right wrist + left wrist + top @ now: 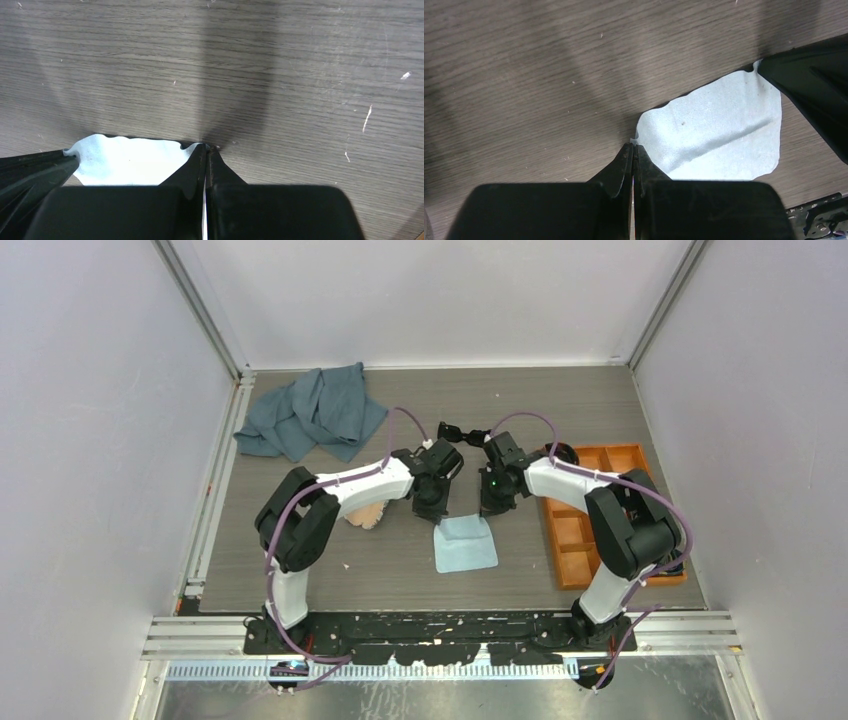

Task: Organize the sunglasses
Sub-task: Fold the glasses cleaning cloth at the center of the board.

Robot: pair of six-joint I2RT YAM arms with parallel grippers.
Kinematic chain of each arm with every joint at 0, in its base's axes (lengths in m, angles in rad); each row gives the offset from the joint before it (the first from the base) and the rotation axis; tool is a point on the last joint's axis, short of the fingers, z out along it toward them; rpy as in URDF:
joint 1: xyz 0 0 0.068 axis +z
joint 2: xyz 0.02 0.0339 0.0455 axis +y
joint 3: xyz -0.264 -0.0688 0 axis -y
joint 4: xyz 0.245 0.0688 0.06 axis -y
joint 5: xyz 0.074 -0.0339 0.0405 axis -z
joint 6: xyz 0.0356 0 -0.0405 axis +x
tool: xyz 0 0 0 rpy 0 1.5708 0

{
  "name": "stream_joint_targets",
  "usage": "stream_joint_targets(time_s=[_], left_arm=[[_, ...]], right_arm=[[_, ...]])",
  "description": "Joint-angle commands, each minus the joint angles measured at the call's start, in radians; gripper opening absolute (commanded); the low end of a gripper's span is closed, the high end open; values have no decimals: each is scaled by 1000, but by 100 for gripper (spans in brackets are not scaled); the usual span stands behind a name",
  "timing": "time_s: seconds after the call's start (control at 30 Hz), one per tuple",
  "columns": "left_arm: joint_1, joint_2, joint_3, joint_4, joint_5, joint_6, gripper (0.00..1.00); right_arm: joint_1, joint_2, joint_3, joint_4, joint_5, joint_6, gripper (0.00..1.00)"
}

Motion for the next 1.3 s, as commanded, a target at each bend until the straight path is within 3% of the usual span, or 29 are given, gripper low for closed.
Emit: stream_joint_targets(time_s=[0.0,0.4,0.47,0.57,0.67,0.87,1.13,1.27], left_arm=[[12,8,47,-18,-26,44,1],[14,16,65,-15,-7,99,1],[14,23,70,-15,19,99,0],[14,28,71,-12,30,99,0],[14,30,71,-12,35,100,1],[14,31,73,-12,38,96,1],[14,34,69,-12,47,93,1],[14,34,67,-12,47,94,1]], right_arm=[[7,-55,-35,19,24,27,1],[7,-179,-103,33,55,78,0],[7,-170,-100,33,72,84,9],[6,-132,-82,29,75,84,35],[7,-78,-52,23,56,63,40],[11,-27,-43,32,19,46,40],[12,3,-39,27,49,49,26],[32,19,-22,0,88,37,27]])
